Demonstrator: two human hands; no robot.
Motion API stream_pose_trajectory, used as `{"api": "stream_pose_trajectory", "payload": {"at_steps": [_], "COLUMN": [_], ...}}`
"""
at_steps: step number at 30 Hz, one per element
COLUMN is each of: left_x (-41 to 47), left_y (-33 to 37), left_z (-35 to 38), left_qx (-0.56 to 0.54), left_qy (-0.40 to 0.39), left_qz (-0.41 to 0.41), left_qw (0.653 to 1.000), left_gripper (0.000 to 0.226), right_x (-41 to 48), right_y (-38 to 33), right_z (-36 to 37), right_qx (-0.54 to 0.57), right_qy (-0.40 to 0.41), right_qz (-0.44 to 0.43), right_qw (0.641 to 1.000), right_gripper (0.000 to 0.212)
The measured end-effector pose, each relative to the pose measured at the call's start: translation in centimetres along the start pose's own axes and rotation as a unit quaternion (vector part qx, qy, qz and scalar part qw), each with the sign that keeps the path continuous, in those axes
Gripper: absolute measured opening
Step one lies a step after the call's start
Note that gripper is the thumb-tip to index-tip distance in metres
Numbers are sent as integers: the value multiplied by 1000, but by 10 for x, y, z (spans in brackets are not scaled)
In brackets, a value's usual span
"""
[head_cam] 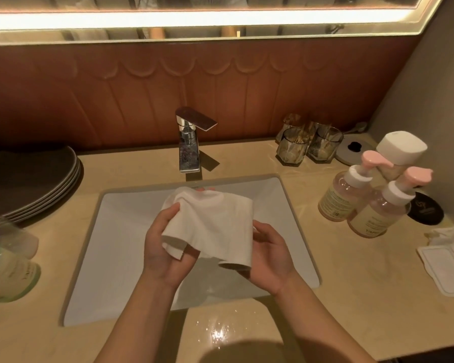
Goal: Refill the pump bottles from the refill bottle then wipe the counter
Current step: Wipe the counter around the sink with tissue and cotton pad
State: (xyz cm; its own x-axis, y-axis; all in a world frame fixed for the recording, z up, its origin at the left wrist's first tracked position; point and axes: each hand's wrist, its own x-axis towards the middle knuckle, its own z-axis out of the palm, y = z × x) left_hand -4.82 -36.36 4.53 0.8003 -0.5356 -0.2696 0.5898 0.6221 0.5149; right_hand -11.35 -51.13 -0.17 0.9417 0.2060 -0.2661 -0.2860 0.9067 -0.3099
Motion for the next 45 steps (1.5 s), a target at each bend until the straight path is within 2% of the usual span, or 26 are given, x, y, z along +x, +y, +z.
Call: {"api": "stream_pose_trajectory", "payload": {"at_steps": [3,5,6,8,9,10,13,16,18,20,23,26,29,30,32,33,34,35,37,39,40,41,42,45], "left_x": [4,7,9,11,13,14,21,22,23,27,34,40,37,35,29,27,23,21,19,19,20,22,23,27], "left_y": [-2,-2,-3,-3,-3,-2,3,7,9,10,12,14,16,17,18,17,15,11,0,-10,-14,-17,-20,-27], "left_z": [-1,-1,-2,-4,-5,-5,-11,-9,-8,-12,-27,-39,-34,-31,-26,-23,-20,-17,-13,-13,-14,-17,-20,-31], "left_qx": [-57,-94,-105,-120,-123,-132,-173,-140,-137,-180,-268,-290,-246,-184,19,152,295,433,637,754,788,805,807,790], "left_qy": [-32,-46,-39,-35,-35,-38,-44,-22,-10,-12,-38,-35,12,38,88,100,101,89,56,57,69,82,92,94], "left_qz": [-36,-28,-19,-11,-11,-10,-4,-3,2,1,-23,-22,-7,2,41,63,81,95,125,165,190,214,232,273], "left_qw": [997,994,994,992,992,990,984,990,990,984,962,956,969,982,995,981,947,892,759,634,582,547,535,541], "left_gripper": [32,53,54,35,22,19,39,34,25,21,38,52,36,30,26,26,29,33,33,33,37,44,50,57], "right_x": [0,1,1,1,1,1,0,1,1,2,5,9,10,11,11,11,11,12,14,16,16,16,16,15], "right_y": [1,3,3,3,1,0,-4,-8,-9,-8,-5,-2,-4,-7,-13,-16,-17,-19,-21,-22,-21,-20,-19,-14], "right_z": [-4,-8,-9,-11,-12,-11,-12,-13,-13,-11,-9,-10,-13,-14,-15,-15,-16,-16,-16,-15,-15,-15,-16,-18], "right_qx": [-19,-35,-41,-45,-40,-36,-56,-82,-91,-103,-121,-124,-134,-153,-212,-241,-266,-286,-308,-308,-303,-296,-287,-258], "right_qy": [25,41,48,51,42,31,20,44,47,36,23,17,25,30,47,56,63,67,66,66,64,60,55,42], "right_qz": [1,1,-2,-15,-22,-27,-24,-6,-18,-37,-49,-49,-55,-64,-87,-92,-91,-86,-70,-51,-41,-30,-20,1], "right_qw": [1000,999,998,998,998,999,998,996,995,993,991,991,989,986,972,965,957,952,947,948,950,953,956,965], "right_gripper": [65,69,72,82,82,78,73,83,77,71,81,81,84,89,100,102,102,102,100,98,97,96,94,91]}}
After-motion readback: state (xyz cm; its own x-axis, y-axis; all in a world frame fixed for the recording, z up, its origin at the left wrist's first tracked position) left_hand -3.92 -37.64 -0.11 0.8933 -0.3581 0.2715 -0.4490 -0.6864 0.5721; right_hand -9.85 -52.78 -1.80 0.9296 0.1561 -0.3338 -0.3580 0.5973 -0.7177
